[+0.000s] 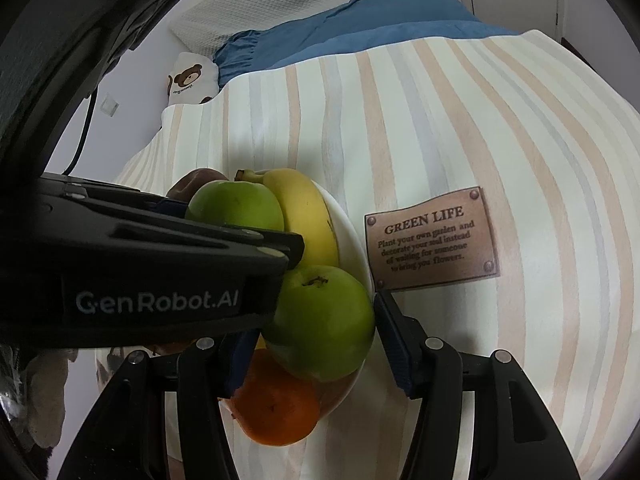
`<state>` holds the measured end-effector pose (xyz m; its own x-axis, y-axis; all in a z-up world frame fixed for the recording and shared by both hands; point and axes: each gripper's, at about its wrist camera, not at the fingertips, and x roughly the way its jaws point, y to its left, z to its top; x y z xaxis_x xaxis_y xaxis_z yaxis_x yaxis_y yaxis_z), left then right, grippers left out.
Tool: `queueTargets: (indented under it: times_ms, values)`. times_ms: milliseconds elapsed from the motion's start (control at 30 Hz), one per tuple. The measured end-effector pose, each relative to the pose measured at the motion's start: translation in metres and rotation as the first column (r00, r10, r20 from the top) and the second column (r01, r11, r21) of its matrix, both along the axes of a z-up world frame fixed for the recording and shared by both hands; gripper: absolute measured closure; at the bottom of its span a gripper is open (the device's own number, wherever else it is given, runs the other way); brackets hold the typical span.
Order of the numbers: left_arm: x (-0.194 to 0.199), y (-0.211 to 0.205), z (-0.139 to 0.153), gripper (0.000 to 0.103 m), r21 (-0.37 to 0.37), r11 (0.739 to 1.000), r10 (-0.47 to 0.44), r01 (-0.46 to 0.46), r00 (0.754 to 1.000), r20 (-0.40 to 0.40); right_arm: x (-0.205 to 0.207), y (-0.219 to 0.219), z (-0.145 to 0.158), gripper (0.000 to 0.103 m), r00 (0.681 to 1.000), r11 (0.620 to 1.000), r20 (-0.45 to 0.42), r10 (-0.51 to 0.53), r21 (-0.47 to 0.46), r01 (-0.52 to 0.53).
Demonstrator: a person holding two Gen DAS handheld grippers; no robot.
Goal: Organize fruits
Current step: 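Carry both green apples onto the plate and open both tools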
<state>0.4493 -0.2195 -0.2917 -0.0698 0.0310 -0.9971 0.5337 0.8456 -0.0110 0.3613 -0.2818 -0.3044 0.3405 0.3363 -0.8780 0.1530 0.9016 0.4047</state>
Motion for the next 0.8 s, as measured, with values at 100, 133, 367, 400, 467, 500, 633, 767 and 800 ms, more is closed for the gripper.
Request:
queueTargets:
  times_ms: [100,133,367,400,467,500,633,767,800]
  values:
    - [0.000,-0.002,-0.001,0.049,0.011,1.000,0.000,0.000,1.000,0.000,-0.002,-0.001,0.000,0.041,1.000,1.000,-0.005,-0.007,0.007,0.007]
    - [0.000,-0.002,-0.001,0.049,0.015,1.000,0.001,-0.001,1.000,0.001,-0.002,-0.001,-0.001,0.039,1.000,1.000,-0.007,-0.009,0.007,0.009]
    - [-0.003,-0.001,0.001,0.049,0.016,1.000,0.014,-0.014,1.000,0.008,-0.004,-0.003,0.000,0.037,1.000,1.000,-0.014,-0.011,0.020,0.011]
    - [-0.003,-0.001,0.002,0.049,0.014,1.000,0.017,-0.017,1.000,0.009,-0.004,-0.003,0.000,0.037,1.000,1.000,-0.014,-0.012,0.022,0.013]
    - [-0.005,0.001,0.003,0.047,0.007,1.000,0.019,-0.019,1.000,0.009,-0.005,-0.004,0.001,0.035,1.000,1.000,-0.013,-0.015,0.022,0.016]
    - [-0.004,0.001,0.004,0.045,-0.001,1.000,0.024,-0.024,1.000,0.009,-0.005,-0.004,0.001,0.034,1.000,1.000,-0.013,-0.018,0.022,0.019]
    - [-0.003,0.002,0.008,0.031,-0.038,0.999,0.030,-0.030,1.000,0.002,-0.007,-0.010,0.001,0.026,0.999,0.999,-0.023,-0.036,0.033,0.036]
    - [-0.005,-0.002,0.013,0.023,-0.038,0.999,0.025,-0.024,0.999,0.025,-0.010,-0.014,0.004,0.023,0.999,0.999,-0.018,-0.044,0.030,0.044]
    - [-0.006,-0.003,0.015,0.022,-0.038,0.999,0.024,-0.022,0.999,0.033,-0.011,-0.016,0.004,0.022,0.999,0.998,-0.019,-0.047,0.030,0.048]
